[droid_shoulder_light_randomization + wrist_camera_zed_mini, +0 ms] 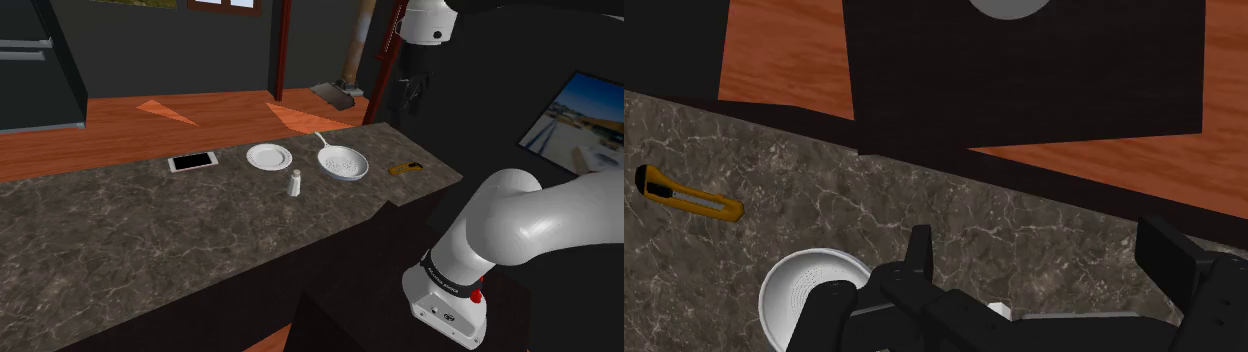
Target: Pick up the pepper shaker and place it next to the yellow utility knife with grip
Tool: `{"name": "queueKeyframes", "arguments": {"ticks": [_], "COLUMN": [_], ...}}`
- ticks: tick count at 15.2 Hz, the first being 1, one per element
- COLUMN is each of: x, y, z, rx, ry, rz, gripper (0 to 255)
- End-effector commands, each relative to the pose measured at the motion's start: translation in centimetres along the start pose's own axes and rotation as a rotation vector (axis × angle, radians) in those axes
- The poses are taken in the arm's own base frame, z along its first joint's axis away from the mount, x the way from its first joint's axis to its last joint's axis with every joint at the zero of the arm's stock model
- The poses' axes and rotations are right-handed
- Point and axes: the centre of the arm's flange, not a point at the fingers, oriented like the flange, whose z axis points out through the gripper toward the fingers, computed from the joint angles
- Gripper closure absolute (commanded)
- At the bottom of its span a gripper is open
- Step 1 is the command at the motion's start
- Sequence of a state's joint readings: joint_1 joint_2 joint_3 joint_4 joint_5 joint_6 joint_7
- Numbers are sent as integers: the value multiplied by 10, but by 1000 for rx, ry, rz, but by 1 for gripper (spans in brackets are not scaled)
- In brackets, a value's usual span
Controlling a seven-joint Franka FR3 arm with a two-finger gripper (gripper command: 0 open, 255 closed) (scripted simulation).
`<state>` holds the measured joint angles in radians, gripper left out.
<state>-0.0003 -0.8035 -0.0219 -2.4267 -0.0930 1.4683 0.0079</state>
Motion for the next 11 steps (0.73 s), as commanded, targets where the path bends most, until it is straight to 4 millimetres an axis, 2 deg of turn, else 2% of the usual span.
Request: {"name": "queueKeyframes", "arguments": {"ticks": [1, 11], "x": [0, 97], "y": [0, -2], "z": [0, 86], "rx": [0, -1], "ry": [0, 21], "rz": [0, -36], "gripper": [0, 0]}}
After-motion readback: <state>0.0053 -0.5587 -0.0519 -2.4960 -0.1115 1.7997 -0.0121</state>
